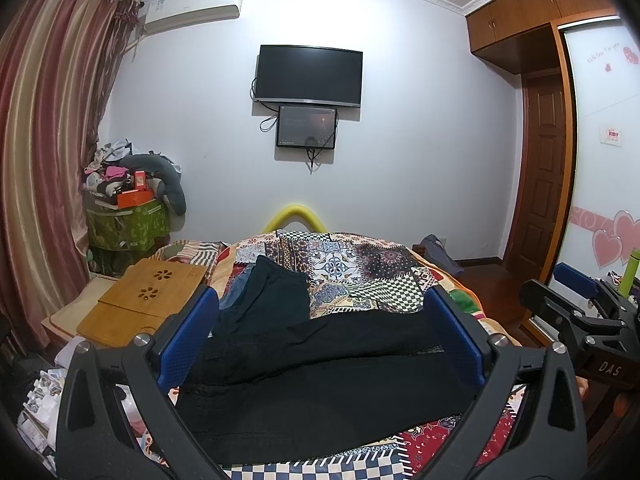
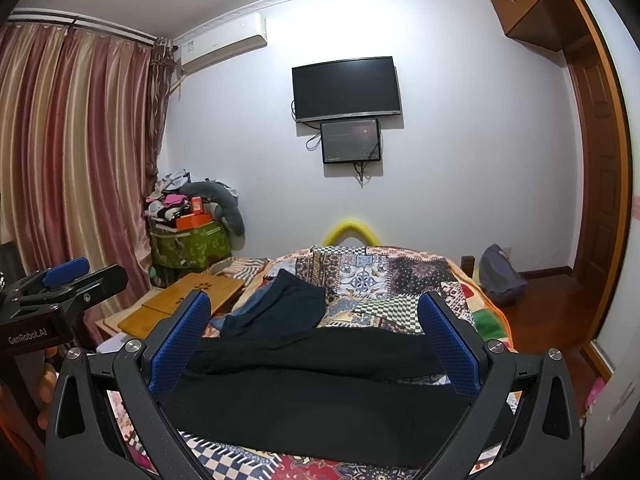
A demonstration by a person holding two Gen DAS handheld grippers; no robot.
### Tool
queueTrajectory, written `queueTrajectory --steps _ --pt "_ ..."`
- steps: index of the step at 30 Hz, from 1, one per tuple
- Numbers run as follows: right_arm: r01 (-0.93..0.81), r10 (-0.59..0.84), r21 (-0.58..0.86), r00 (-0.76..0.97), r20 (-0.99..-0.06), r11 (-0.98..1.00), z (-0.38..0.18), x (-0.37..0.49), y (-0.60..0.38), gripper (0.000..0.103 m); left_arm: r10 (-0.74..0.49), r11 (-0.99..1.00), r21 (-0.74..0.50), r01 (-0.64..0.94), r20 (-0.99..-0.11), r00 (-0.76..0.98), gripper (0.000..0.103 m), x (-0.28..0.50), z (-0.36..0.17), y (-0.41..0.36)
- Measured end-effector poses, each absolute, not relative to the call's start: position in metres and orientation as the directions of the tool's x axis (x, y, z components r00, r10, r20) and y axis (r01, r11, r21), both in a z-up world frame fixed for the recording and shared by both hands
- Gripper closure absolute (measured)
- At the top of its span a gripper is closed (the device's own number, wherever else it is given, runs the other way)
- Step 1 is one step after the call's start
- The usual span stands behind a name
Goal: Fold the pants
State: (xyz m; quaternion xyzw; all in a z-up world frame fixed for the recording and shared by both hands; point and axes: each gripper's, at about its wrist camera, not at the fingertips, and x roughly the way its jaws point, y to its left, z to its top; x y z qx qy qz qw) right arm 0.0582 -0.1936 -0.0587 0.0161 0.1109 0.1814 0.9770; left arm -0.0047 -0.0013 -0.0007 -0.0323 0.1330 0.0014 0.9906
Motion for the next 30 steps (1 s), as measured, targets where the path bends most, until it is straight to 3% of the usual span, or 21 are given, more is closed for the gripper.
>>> queueTrajectory --steps 30 --pt "-0.350 0.355 0.063 0.906 -0.231 0.935 -0.061 0.068 -0.194 0.000 -0.015 0.997 -0.080 -0.008 -0.284 0.959 0.000 0.011 -0.005 0.006"
